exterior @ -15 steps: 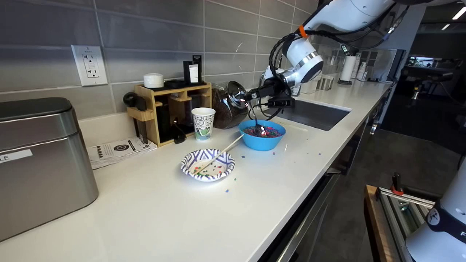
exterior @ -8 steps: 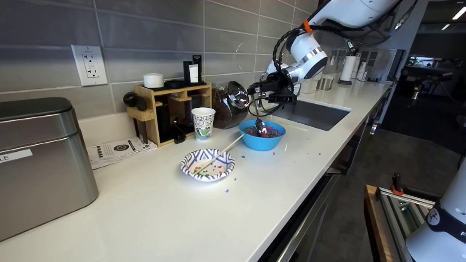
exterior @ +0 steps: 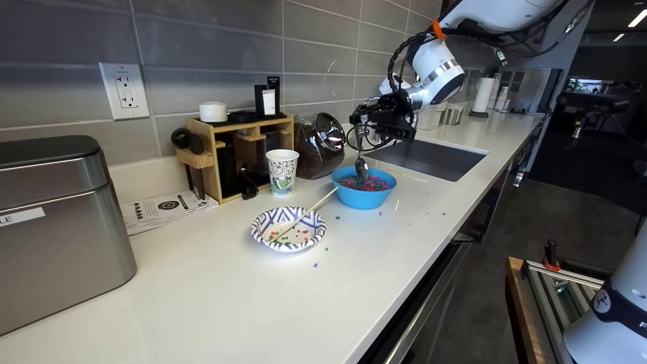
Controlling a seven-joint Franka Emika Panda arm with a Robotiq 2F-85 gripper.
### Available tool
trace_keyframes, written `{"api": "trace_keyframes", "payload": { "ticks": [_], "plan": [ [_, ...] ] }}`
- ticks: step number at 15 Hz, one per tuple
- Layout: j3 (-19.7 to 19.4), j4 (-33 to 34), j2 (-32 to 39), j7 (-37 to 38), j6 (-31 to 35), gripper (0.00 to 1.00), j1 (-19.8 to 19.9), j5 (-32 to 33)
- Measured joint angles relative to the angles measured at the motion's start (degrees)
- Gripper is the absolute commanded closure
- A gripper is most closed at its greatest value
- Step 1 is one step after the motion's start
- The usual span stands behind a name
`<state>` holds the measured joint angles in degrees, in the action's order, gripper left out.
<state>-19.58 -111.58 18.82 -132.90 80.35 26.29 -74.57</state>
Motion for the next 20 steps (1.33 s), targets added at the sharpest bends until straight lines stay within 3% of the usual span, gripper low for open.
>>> {"api": "trace_keyframes", "payload": {
  "ticks": [8,20],
  "plan": [
    [-0.16,-2.63,-0.07,-9.35,0.62,1.0,-0.01,-1.92],
    [-0.97,-3.84,0.87,-5.23,2.76,1.0,-0.01,-3.62]
  ]
}}
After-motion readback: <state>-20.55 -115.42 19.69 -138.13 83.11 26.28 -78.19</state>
